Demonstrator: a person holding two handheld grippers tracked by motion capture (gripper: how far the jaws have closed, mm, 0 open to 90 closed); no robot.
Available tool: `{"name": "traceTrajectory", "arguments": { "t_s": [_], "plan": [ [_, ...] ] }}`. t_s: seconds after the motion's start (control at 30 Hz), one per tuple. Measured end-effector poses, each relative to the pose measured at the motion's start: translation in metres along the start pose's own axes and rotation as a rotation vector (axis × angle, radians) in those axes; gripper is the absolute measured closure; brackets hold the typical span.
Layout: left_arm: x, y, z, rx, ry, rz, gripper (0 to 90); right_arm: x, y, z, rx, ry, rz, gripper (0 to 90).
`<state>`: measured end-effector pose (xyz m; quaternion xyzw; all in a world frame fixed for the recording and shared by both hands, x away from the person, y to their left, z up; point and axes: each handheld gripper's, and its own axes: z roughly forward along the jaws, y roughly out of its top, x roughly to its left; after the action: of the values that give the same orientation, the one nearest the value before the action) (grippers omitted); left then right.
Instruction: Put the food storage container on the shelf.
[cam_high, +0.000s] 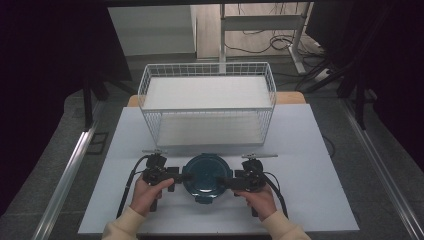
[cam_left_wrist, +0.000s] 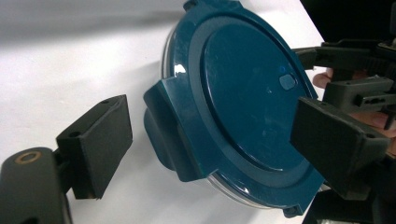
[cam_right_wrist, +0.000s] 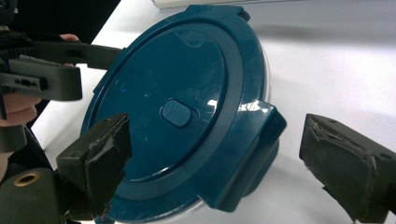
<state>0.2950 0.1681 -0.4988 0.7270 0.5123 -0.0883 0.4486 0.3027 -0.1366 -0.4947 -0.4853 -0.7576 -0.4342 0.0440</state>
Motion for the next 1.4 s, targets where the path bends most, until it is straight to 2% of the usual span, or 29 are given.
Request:
{"name": "traceTrajectory", "arguments": {
  "t_s": [0.57,0.7,0.87,1.0,1.13,1.33,1.4],
  "plan": [
    [0.004,-0.002,0.02,0.059,-0.023,-0.019,14.3,-0.002,-0.001,0.018,0.043,0.04,0.069,9.4],
    [0.005,-0.002,0.021,0.061,-0.045,-0.039,15.3,-0.001,-0.002,0.02,0.045,0.05,0.071,11.9],
    [0.011,-0.005,0.02,0.039,-0.079,-0.108,20.9,-0.001,-0.002,0.021,0.049,0.057,0.102,13.3],
    [0.009,-0.005,0.019,0.041,-0.067,-0.128,21.9,-0.005,0.0,0.017,0.041,0.065,0.131,20.4],
    [0.007,-0.005,0.018,0.046,-0.056,-0.144,22.5,-0.007,0.0,0.017,0.033,0.069,0.144,22.6],
    [0.001,-0.008,0.011,0.024,-0.043,-0.141,27.7,-0.012,-0.001,0.012,0.001,0.093,0.201,29.7],
    [0.0,-0.01,0.009,0.007,-0.048,-0.154,30.0,-0.011,-0.002,0.01,-0.008,0.092,0.21,31.6]
  ]
}}
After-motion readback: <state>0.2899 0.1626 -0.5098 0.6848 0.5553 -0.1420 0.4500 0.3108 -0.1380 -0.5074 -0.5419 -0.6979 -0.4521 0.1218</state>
